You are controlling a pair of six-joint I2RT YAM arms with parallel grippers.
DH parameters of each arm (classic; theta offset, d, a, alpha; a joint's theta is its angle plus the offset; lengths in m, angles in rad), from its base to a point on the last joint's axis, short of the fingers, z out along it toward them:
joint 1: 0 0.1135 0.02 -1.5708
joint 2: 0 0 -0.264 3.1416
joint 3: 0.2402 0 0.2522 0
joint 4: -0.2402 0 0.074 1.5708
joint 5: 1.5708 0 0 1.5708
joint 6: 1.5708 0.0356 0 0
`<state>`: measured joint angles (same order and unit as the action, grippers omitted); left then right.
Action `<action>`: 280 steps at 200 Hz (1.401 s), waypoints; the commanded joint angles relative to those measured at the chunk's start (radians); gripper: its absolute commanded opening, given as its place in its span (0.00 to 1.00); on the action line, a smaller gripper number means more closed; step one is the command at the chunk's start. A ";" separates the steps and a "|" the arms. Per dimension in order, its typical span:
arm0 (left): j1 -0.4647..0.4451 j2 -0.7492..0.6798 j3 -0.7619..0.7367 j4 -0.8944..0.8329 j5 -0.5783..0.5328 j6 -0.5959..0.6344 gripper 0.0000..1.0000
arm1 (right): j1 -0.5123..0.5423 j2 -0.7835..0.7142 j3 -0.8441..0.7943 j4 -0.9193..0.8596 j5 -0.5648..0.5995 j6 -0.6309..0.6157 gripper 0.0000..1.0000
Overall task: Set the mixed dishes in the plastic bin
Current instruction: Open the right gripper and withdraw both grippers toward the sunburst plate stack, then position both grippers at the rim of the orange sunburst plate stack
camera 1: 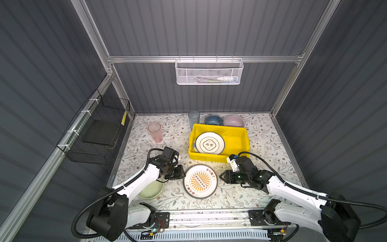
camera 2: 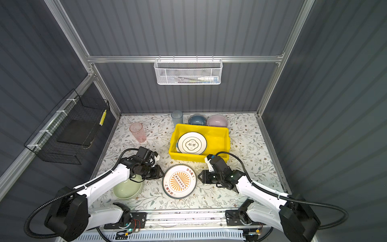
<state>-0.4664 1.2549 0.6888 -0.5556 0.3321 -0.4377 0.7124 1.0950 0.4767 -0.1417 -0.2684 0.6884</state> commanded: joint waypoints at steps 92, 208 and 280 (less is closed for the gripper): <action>-0.011 0.057 -0.064 0.079 -0.039 -0.021 0.20 | 0.042 0.163 -0.016 0.171 0.045 0.112 0.33; -0.011 0.067 -0.085 0.100 -0.043 -0.033 0.17 | 0.067 0.220 0.007 0.234 0.000 0.129 0.32; -0.011 0.079 -0.083 0.109 -0.040 -0.035 0.15 | 0.076 0.209 0.023 0.233 -0.018 0.126 0.31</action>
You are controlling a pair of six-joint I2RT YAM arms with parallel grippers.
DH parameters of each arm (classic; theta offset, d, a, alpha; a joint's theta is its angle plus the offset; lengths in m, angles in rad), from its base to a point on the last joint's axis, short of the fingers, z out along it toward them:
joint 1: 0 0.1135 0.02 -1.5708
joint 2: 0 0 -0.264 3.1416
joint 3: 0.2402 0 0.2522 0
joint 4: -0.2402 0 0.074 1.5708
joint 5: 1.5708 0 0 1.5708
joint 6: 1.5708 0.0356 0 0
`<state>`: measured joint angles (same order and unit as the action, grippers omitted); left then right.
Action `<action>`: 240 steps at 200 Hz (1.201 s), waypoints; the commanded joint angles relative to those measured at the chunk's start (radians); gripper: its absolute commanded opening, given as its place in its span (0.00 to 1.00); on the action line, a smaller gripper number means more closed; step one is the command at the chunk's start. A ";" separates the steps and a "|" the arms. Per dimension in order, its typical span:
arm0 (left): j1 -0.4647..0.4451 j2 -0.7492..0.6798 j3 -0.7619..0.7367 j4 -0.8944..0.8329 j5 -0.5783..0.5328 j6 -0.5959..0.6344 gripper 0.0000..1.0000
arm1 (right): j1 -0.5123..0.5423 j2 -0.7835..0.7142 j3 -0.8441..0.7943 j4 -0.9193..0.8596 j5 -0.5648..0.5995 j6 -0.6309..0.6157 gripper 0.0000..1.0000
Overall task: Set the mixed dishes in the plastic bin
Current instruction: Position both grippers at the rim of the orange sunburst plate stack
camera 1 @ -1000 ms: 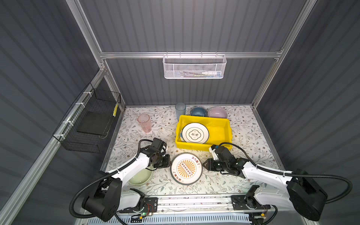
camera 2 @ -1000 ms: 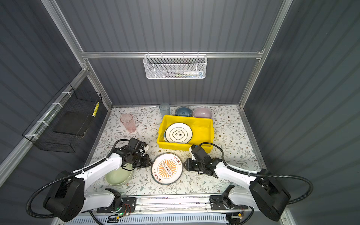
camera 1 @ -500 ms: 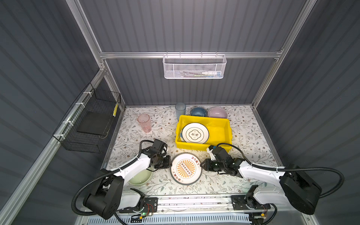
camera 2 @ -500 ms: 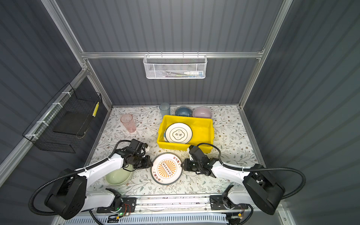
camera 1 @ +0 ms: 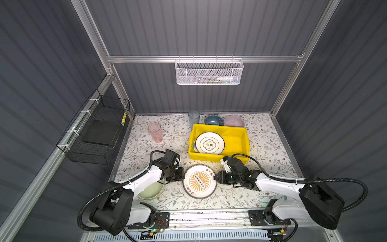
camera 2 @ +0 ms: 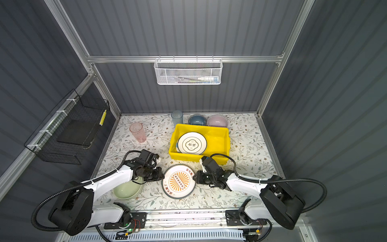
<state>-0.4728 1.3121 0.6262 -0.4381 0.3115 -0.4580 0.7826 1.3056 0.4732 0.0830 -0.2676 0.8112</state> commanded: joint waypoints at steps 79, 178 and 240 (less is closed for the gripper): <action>-0.004 0.039 -0.023 0.007 -0.009 -0.013 0.12 | 0.008 -0.031 0.025 0.055 -0.058 0.031 0.31; -0.004 0.060 -0.008 0.025 0.010 -0.011 0.09 | 0.007 -0.073 0.039 0.064 -0.130 0.023 0.30; -0.004 0.072 0.007 0.026 0.010 -0.008 0.09 | 0.007 0.003 0.068 0.085 -0.110 0.042 0.27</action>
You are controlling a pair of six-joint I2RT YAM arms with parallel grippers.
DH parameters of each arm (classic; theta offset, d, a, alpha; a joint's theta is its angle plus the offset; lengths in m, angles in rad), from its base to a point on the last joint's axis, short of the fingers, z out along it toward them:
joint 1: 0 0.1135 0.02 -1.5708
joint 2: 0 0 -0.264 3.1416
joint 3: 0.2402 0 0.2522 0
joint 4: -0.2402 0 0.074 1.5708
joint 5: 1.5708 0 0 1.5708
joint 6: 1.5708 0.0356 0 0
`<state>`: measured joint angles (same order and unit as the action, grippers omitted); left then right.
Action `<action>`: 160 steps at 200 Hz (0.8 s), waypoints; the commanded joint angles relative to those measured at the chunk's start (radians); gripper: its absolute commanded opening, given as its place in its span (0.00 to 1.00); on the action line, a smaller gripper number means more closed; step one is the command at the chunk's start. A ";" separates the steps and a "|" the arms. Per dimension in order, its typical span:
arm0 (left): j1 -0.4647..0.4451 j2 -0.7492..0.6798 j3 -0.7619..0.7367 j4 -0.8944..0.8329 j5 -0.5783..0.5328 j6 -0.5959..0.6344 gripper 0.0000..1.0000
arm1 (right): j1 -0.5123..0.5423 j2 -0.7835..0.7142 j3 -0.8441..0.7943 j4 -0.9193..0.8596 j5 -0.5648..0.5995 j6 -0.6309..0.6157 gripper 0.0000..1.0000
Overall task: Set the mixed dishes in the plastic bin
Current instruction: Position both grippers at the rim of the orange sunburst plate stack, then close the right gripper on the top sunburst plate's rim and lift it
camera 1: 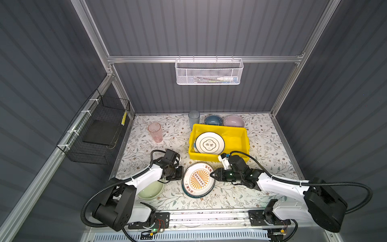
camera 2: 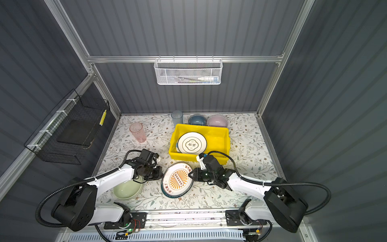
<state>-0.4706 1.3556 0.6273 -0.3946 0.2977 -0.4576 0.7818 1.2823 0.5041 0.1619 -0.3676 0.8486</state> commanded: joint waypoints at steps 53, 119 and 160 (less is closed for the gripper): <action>-0.007 0.039 0.023 -0.015 0.058 -0.010 0.09 | 0.010 0.070 0.074 -0.068 0.091 -0.002 0.17; -0.007 -0.025 0.053 -0.068 0.039 0.000 0.10 | 0.010 0.028 0.070 -0.152 0.138 0.012 0.02; -0.007 -0.052 0.090 -0.119 -0.015 0.011 0.15 | 0.010 -0.045 0.069 -0.192 0.140 0.003 0.00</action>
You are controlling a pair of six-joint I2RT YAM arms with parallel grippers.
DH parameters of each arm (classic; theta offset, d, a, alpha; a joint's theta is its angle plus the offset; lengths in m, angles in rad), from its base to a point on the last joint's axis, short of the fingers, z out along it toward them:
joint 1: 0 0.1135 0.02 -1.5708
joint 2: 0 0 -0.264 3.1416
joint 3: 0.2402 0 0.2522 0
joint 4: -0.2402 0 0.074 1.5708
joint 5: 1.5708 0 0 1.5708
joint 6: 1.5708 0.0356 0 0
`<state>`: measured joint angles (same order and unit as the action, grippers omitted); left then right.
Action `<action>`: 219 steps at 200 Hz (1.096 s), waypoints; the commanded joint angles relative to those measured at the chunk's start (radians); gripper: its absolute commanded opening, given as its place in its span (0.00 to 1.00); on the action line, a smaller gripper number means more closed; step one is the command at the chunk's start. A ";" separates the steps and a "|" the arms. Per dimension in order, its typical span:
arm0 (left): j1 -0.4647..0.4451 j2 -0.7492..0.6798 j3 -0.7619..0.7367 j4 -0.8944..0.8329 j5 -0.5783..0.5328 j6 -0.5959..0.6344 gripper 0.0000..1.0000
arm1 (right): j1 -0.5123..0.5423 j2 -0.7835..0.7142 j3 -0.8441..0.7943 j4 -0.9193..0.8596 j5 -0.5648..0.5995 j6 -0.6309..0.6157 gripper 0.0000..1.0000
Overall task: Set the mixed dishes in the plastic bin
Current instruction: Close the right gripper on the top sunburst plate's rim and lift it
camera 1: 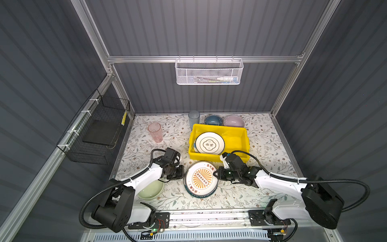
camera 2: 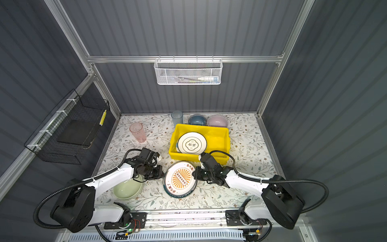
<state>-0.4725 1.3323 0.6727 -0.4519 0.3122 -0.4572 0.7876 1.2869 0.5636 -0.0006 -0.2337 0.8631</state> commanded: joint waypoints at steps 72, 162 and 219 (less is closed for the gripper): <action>-0.005 -0.052 0.161 -0.183 -0.150 0.071 0.36 | 0.003 -0.208 0.051 -0.188 0.077 -0.071 0.00; -0.003 0.061 0.357 -0.172 -0.183 0.121 0.46 | -0.153 -0.308 0.186 -0.314 0.066 -0.175 0.00; -0.003 0.187 0.469 -0.093 -0.157 0.173 0.46 | -0.357 -0.227 0.313 -0.301 -0.039 -0.253 0.00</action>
<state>-0.4725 1.4754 1.0878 -0.5770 0.1398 -0.3275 0.4889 1.0298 0.8101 -0.3454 -0.2035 0.6533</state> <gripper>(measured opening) 0.459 0.078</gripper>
